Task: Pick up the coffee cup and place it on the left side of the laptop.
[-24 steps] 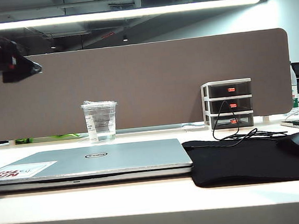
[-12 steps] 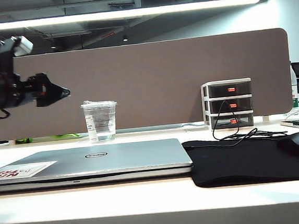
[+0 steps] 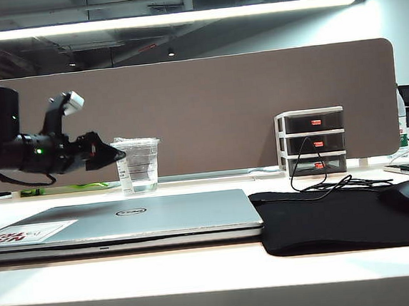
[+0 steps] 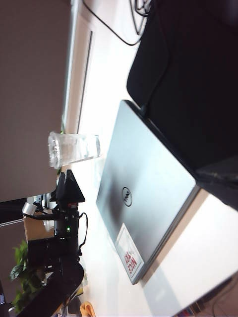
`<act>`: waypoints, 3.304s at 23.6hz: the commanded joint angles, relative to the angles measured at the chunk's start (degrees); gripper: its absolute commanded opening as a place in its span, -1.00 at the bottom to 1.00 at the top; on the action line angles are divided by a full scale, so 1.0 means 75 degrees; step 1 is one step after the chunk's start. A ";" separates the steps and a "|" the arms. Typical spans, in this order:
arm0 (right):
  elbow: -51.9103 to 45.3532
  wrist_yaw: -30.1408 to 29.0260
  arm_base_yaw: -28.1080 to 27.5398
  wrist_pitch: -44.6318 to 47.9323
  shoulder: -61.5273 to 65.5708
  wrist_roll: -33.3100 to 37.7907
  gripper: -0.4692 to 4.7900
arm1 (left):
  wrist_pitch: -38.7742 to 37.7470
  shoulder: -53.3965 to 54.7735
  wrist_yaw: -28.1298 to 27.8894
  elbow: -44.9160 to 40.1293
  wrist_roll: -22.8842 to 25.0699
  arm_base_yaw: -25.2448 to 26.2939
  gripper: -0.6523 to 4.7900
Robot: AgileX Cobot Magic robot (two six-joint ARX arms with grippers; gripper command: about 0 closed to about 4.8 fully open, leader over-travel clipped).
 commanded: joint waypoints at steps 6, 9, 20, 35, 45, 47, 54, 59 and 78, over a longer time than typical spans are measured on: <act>-0.0038 -0.0015 0.0006 -0.0105 -0.0012 -0.0006 -0.82 | -0.0883 0.1008 0.0493 0.1501 0.0015 -0.0111 1.00; -0.0038 -0.0017 0.0006 -0.0105 -0.0012 -0.0012 -0.82 | -0.1244 0.1139 0.0542 0.1862 0.0163 -0.0178 1.00; -0.0038 -0.0017 0.0012 -0.0087 -0.0012 -0.0058 -0.82 | -0.2518 0.1775 0.0452 0.3209 0.0909 -0.0539 1.00; -0.0038 -0.0015 0.0009 -0.0087 -0.0012 -0.0058 -0.82 | -0.2130 0.2014 0.0137 0.3596 0.0603 -0.0536 1.00; -0.0038 -0.0015 -0.0003 -0.0090 -0.0012 -0.0058 -0.82 | -0.2057 0.2014 -0.0539 0.3783 0.0149 -0.0522 0.91; -0.0038 -0.0015 -0.0003 -0.0090 -0.0012 -0.0058 -0.82 | -0.2057 0.2014 -0.0539 0.3783 0.0149 -0.0522 0.80; -0.0038 -0.0015 -0.0003 -0.0090 -0.0012 -0.0058 -0.82 | -0.2055 0.2011 -0.0533 0.3780 -0.0140 -0.0490 0.69; -0.0038 -0.0015 -0.0003 -0.0090 -0.0012 -0.0058 -0.82 | -0.2057 0.1958 -0.0376 0.3780 -0.0551 -0.0379 0.69; -0.0038 -0.0017 0.0006 -0.0085 -0.0012 -0.0055 -0.82 | -0.2206 0.0125 0.0460 0.2267 0.0111 0.0749 0.57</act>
